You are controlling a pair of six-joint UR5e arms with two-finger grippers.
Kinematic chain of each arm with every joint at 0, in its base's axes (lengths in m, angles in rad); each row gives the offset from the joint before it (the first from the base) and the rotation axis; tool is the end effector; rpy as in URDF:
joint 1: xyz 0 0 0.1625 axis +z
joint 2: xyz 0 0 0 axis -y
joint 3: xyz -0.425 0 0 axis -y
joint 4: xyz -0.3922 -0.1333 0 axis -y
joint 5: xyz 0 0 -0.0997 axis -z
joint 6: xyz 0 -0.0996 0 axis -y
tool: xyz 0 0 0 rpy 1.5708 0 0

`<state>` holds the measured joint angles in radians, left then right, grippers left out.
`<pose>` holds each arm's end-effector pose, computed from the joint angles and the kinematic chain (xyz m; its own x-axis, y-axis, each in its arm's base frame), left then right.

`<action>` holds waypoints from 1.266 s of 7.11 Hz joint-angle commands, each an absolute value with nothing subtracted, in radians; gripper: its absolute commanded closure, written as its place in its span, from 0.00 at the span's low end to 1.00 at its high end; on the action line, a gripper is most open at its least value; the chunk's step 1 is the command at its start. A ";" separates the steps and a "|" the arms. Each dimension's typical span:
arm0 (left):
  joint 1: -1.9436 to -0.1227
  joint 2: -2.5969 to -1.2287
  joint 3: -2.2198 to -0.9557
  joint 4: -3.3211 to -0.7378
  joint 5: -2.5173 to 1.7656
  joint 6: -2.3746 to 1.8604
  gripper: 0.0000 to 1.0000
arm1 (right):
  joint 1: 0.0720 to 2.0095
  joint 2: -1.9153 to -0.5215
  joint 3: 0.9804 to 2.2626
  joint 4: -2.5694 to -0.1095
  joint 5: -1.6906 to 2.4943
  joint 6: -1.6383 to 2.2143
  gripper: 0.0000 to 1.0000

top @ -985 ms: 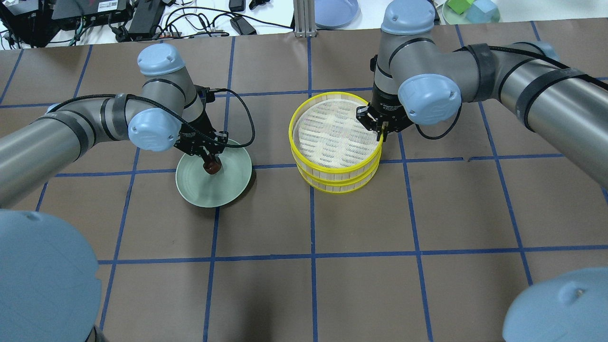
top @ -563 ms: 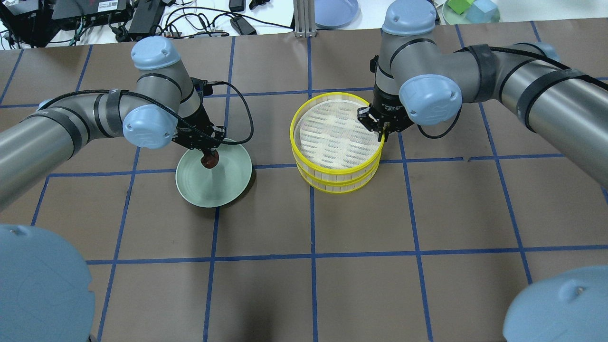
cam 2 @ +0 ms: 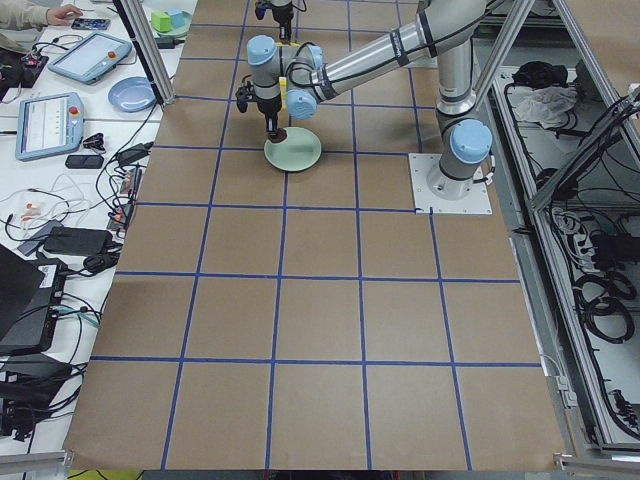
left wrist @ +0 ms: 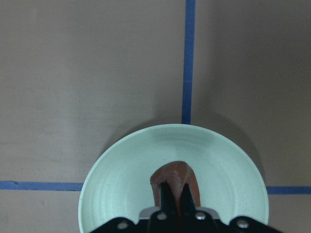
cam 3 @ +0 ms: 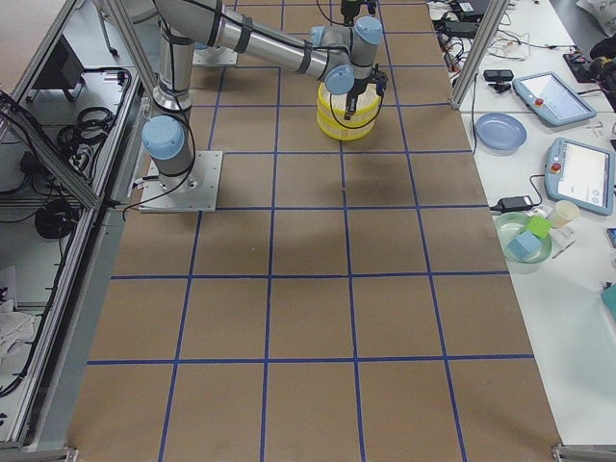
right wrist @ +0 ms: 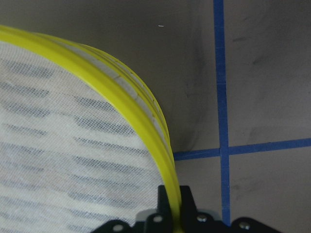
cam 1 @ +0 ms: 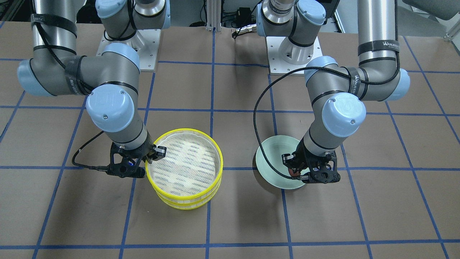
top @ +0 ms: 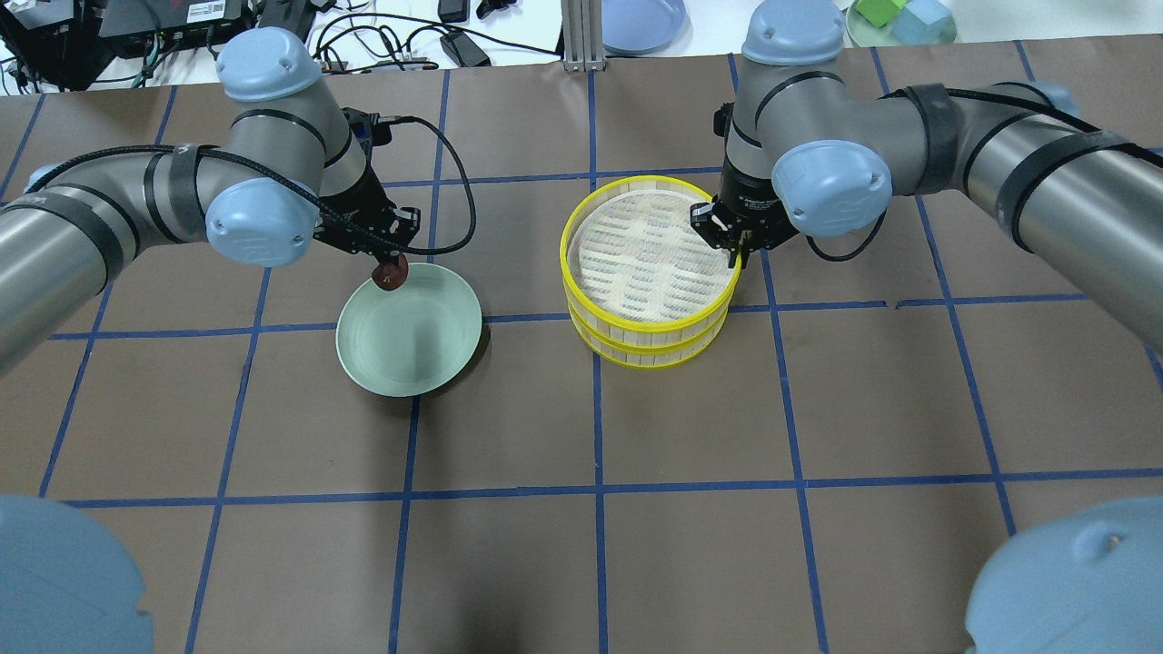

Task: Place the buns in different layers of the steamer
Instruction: 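Grasp the brown bun with the left gripper and lift it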

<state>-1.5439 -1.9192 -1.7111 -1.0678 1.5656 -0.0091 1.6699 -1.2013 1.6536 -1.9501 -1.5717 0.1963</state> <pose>-0.1178 -0.5959 0.2797 -0.9993 -0.0359 0.0053 -0.0360 0.9993 -0.0142 0.1918 -0.5823 0.2808 -0.9952 0.0965 0.0151 0.0973 0.9927 0.0714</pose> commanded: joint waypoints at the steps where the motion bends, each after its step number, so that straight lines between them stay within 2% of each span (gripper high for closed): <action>1: -1.549 -1.899 -1.698 -1.069 1.562 -0.014 0.99 | 1.669 -1.203 1.664 -1.954 -1.571 0.195 1.00; 2: -1.552 -1.895 -1.698 -1.069 1.557 -0.014 0.99 | 1.669 -1.203 1.666 -1.953 -1.577 0.195 0.97; 3: -1.562 -1.882 -1.698 -1.069 1.554 -0.015 0.98 | 1.669 -1.204 1.664 -1.951 -1.585 0.190 0.01; 5: -1.569 -1.865 -1.697 -1.068 1.552 -0.018 0.98 | 1.669 -1.242 1.654 -1.944 -1.586 0.187 0.00; 7: -1.600 -1.845 -1.678 -1.072 1.523 -0.085 0.98 | 1.666 -1.378 1.651 -1.849 -1.583 0.186 0.00; 9: -1.693 -1.858 -1.590 -1.136 1.539 -0.231 0.97 | 1.661 -1.527 1.648 -1.737 -1.585 0.164 0.00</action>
<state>-1.6430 -1.8526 -1.6396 -1.0940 1.5331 -0.1579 1.6630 -1.4476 1.6496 -1.8030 -1.5835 0.1782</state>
